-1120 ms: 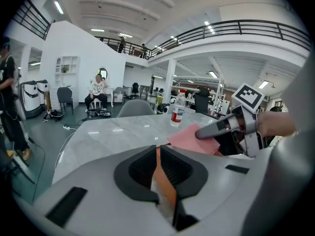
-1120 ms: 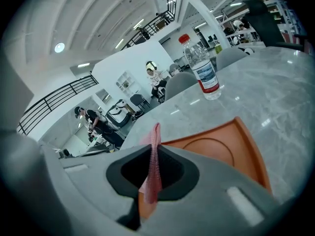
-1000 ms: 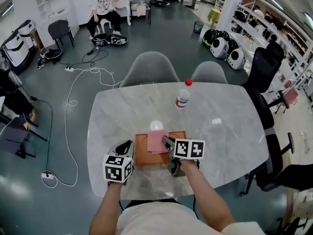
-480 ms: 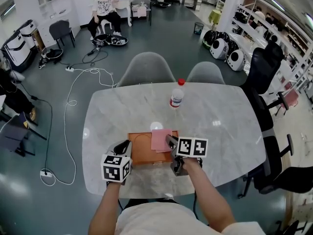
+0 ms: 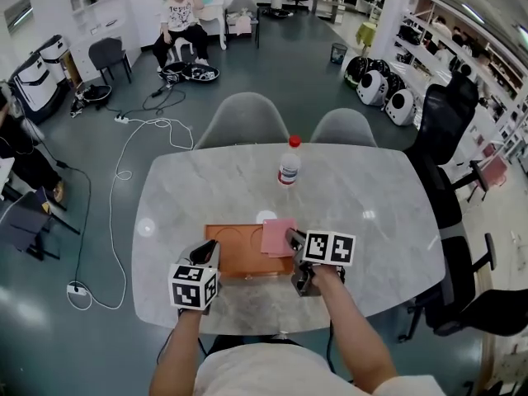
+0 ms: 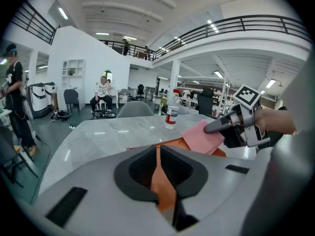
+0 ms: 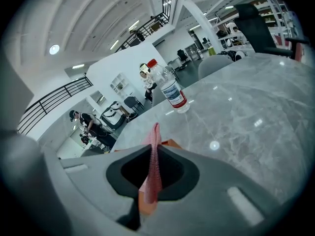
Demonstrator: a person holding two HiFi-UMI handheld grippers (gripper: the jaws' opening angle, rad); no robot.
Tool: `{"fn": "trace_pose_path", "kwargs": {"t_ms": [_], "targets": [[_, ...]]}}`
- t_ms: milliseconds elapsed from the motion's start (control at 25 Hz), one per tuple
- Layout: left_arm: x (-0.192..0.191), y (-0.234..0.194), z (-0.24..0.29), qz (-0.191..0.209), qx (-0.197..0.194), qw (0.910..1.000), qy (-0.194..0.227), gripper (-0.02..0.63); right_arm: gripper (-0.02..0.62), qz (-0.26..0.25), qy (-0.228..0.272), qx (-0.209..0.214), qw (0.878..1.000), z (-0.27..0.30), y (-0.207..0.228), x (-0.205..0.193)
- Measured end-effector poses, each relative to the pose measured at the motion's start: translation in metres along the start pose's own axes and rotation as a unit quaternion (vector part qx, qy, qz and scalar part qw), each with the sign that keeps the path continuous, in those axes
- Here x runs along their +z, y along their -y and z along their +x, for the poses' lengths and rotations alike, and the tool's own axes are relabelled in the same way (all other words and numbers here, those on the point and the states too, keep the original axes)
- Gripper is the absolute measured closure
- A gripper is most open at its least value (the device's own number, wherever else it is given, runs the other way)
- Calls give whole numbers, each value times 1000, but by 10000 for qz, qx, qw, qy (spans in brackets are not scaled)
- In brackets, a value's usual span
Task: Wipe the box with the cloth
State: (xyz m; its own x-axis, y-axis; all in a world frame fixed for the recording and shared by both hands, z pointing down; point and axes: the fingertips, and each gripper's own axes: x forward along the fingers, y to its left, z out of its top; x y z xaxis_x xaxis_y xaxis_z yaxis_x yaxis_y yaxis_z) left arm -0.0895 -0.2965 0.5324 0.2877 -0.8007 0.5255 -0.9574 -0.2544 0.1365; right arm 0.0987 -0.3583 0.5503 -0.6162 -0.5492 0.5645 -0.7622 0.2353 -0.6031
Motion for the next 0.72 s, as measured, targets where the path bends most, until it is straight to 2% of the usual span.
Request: {"fn": "trace_pose_path", "kwargs": {"t_ms": [320,720], "targets": [[-6,-3,-10,-111,368,9993,29,577,577,72,-43,157,9998,-10,17,5],[-16,0,-42,-167,648,9978,23,577,577,134,-85,1234,9922,-25,-52,2]]}}
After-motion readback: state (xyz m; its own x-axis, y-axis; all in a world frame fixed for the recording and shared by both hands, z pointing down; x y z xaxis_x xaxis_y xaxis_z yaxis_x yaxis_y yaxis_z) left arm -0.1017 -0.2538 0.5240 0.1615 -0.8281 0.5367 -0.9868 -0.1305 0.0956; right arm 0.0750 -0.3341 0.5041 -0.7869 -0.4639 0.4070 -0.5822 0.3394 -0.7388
